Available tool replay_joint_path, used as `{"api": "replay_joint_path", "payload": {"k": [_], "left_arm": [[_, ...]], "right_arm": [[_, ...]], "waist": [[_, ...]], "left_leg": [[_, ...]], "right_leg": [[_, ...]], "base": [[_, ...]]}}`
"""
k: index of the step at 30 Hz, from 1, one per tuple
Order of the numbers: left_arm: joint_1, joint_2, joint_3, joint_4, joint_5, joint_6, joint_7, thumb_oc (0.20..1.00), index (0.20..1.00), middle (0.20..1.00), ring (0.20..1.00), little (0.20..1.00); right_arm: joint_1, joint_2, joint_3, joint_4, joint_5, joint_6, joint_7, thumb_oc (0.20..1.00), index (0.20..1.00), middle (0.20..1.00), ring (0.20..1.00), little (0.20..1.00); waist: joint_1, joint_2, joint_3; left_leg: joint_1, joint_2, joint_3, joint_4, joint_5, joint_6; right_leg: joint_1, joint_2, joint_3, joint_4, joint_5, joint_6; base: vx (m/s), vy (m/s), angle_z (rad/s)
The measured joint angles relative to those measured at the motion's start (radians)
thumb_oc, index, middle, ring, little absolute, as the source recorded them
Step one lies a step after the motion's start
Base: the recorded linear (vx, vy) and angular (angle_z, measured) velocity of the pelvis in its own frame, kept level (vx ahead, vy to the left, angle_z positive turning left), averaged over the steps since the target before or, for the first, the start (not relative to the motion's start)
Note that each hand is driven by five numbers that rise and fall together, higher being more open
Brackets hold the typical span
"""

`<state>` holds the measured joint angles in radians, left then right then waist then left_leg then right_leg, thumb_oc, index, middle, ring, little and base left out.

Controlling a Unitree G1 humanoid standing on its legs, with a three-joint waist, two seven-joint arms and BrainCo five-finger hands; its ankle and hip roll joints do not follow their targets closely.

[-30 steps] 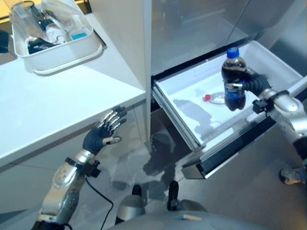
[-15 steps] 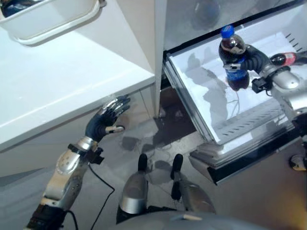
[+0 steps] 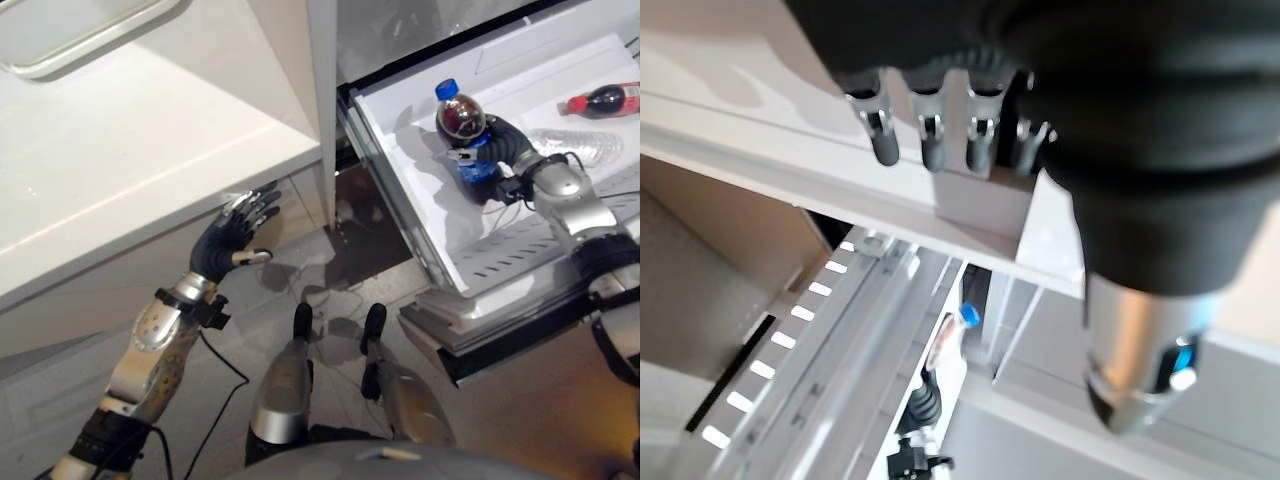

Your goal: Take the drinks into the refrigerator

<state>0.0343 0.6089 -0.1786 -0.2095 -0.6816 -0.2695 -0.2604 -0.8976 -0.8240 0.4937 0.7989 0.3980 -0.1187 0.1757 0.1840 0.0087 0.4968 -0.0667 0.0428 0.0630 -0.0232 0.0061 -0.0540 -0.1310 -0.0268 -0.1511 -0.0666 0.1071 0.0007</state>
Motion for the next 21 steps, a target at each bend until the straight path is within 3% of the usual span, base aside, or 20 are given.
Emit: {"api": "replay_joint_path", "payload": {"k": [9,14,15,16,17,21], "left_arm": [[-0.009,-0.001,-0.008,0.000,0.025,-0.010,0.038,1.000,1.000,1.000,1.000,1.000],[-0.008,-0.005,-0.008,0.000,0.040,-0.010,0.053,1.000,1.000,1.000,1.000,1.000],[-0.009,-0.008,-0.008,0.000,0.040,-0.010,0.058,1.000,1.000,1.000,1.000,1.000],[-0.010,-0.009,-0.007,0.000,0.040,-0.010,0.060,1.000,1.000,1.000,1.000,1.000],[-0.013,-0.012,-0.007,0.000,0.041,-0.010,0.061,1.000,1.000,1.000,1.000,1.000],[-0.015,-0.019,-0.005,0.000,0.041,-0.010,0.065,1.000,1.000,1.000,1.000,1.000]], "right_arm": [[-0.017,0.019,0.020,0.169,-0.235,0.017,-0.041,0.200,0.200,0.200,0.200,0.200],[-0.034,0.033,0.022,0.209,-0.274,0.019,-0.041,0.200,0.200,0.200,0.200,0.200],[-0.041,0.036,0.023,0.213,-0.280,0.023,-0.041,0.351,0.351,0.351,0.351,0.351],[-0.046,0.037,0.029,0.212,-0.288,0.025,-0.040,0.598,0.598,0.598,0.598,0.598],[-0.051,0.038,0.030,0.211,-0.296,0.026,-0.039,1.000,1.000,1.000,1.000,1.000],[-0.055,0.039,0.029,0.213,-0.299,0.034,-0.041,1.000,1.000,1.000,1.000,1.000]], "waist": [[0.000,0.000,0.000],[-0.001,0.000,0.000],[-0.002,0.000,0.000],[-0.002,0.000,0.000],[-0.002,-0.001,0.000],[-0.003,-0.001,0.000]], "left_leg": [[-0.035,-0.007,-0.035,0.012,0.012,0.001],[-0.037,-0.008,-0.036,0.013,0.013,0.002],[-0.039,-0.008,-0.036,0.013,0.013,0.002],[-0.043,-0.008,-0.036,0.014,0.013,0.002],[-0.048,-0.008,-0.037,0.015,0.013,0.002],[-0.050,-0.007,-0.038,0.015,0.013,0.002]], "right_leg": [[-0.017,-0.010,-0.030,0.011,-0.001,-0.001],[-0.019,-0.012,-0.030,0.011,-0.001,-0.001],[-0.020,-0.011,-0.030,0.011,-0.001,-0.001],[-0.023,-0.011,-0.030,0.011,-0.001,-0.001],[-0.028,-0.012,-0.030,0.012,-0.001,-0.001],[-0.032,-0.011,-0.030,0.018,-0.001,-0.001]], "base": [[-0.01,-0.009,0.13],[0.00,0.000,0.01],[0.00,0.000,0.00],[0.00,0.000,0.00],[0.00,0.000,0.00],[0.00,0.000,0.00]]}}
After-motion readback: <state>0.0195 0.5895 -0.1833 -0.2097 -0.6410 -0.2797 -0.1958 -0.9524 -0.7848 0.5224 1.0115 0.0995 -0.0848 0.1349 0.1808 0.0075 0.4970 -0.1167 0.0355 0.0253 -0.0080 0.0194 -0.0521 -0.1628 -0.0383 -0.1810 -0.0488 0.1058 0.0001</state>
